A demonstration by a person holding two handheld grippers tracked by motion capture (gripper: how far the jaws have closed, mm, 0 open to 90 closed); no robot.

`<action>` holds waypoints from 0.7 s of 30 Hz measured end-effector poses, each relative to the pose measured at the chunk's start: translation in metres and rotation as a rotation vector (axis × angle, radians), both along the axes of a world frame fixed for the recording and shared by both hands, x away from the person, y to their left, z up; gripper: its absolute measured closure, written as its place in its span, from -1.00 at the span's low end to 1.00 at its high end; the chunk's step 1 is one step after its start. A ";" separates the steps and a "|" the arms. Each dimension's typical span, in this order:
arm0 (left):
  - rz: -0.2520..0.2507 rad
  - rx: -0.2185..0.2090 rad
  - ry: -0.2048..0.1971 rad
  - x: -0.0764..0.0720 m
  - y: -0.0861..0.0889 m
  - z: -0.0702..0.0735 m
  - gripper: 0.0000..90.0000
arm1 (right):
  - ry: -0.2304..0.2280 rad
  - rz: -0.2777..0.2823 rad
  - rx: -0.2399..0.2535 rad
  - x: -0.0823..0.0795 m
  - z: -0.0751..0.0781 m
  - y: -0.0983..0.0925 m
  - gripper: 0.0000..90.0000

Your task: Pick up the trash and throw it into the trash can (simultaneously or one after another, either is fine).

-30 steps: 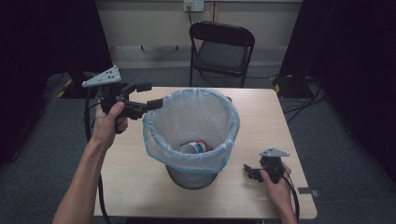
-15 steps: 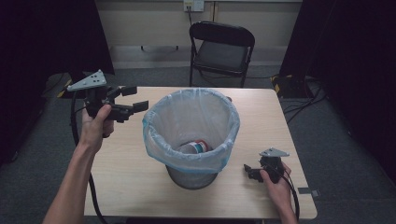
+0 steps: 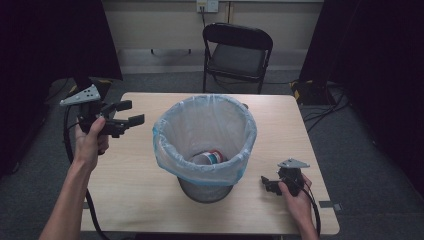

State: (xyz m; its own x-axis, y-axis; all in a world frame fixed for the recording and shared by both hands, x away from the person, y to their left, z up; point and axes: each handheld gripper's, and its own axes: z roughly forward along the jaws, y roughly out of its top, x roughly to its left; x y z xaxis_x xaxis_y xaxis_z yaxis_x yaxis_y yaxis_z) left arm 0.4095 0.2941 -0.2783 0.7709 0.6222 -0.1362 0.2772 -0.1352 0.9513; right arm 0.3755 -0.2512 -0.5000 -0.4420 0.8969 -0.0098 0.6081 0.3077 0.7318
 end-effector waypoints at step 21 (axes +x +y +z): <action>0.127 0.066 0.106 -0.025 0.037 -0.063 -0.62 | 0.002 -0.001 0.001 0.000 0.000 0.000 -0.78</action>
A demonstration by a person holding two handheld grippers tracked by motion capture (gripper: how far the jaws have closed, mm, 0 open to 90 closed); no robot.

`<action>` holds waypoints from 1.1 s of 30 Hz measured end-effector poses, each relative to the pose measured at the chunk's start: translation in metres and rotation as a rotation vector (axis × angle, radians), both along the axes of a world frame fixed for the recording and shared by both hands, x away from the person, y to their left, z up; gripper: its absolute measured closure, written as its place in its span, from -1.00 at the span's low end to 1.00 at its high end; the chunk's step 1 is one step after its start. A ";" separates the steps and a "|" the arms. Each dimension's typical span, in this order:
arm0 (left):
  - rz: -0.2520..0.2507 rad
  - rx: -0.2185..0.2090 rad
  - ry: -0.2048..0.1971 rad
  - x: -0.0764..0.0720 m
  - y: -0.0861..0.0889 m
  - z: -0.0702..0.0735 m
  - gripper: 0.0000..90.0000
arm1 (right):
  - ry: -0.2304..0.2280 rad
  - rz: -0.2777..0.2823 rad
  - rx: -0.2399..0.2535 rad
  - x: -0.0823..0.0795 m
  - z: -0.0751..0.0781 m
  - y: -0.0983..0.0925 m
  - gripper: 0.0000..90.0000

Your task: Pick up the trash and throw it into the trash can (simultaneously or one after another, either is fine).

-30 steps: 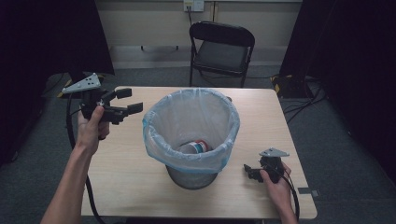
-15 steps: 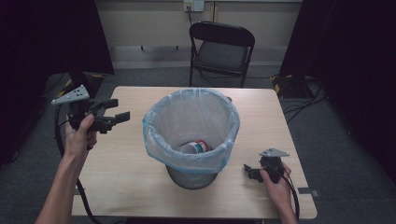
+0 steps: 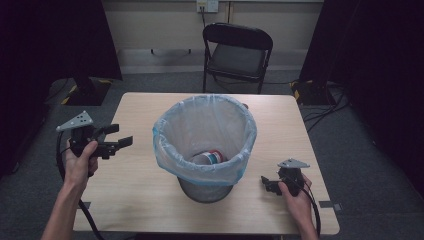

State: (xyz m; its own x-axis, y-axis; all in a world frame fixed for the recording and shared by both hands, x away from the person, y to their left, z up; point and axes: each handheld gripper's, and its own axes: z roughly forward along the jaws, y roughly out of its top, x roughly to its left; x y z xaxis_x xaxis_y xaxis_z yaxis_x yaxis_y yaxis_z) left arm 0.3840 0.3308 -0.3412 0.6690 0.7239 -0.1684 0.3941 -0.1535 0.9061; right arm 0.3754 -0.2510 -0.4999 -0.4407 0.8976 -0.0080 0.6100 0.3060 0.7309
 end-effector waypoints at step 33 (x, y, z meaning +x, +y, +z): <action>0.080 0.144 0.225 -0.022 0.006 -0.122 -0.62 | -0.002 0.001 -0.001 0.000 0.000 0.000 -0.78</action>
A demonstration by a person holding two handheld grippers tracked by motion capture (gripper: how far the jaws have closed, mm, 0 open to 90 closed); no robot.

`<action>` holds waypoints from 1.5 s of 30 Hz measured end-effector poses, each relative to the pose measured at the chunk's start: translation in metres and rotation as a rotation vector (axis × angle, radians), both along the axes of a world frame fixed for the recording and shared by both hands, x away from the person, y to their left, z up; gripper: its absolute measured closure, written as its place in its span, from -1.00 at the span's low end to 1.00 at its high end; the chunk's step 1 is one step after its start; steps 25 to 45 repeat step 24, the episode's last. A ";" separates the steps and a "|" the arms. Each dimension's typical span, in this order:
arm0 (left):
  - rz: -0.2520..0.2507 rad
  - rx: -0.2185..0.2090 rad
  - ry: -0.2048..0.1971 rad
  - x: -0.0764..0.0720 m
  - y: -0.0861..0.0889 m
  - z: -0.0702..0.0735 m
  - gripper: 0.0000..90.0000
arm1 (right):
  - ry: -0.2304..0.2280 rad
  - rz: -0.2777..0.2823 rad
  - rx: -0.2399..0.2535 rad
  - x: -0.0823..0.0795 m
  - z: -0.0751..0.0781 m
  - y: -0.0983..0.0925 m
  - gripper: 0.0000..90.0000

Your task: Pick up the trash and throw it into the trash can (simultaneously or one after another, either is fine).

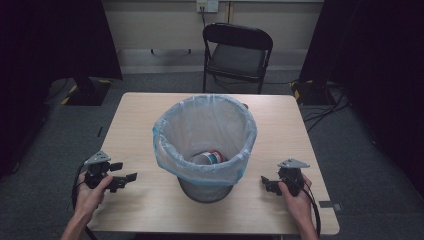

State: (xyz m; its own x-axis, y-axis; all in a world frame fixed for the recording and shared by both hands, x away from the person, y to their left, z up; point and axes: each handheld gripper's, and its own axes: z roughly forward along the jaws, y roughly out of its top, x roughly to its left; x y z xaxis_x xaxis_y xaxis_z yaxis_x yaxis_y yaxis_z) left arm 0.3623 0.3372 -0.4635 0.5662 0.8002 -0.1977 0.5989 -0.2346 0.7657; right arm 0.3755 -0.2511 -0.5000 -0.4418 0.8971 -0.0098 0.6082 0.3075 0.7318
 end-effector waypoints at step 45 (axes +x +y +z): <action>0.033 0.197 -0.052 -0.003 -0.031 -0.037 -0.69 | 0.002 -0.001 0.001 0.000 0.000 0.000 -0.78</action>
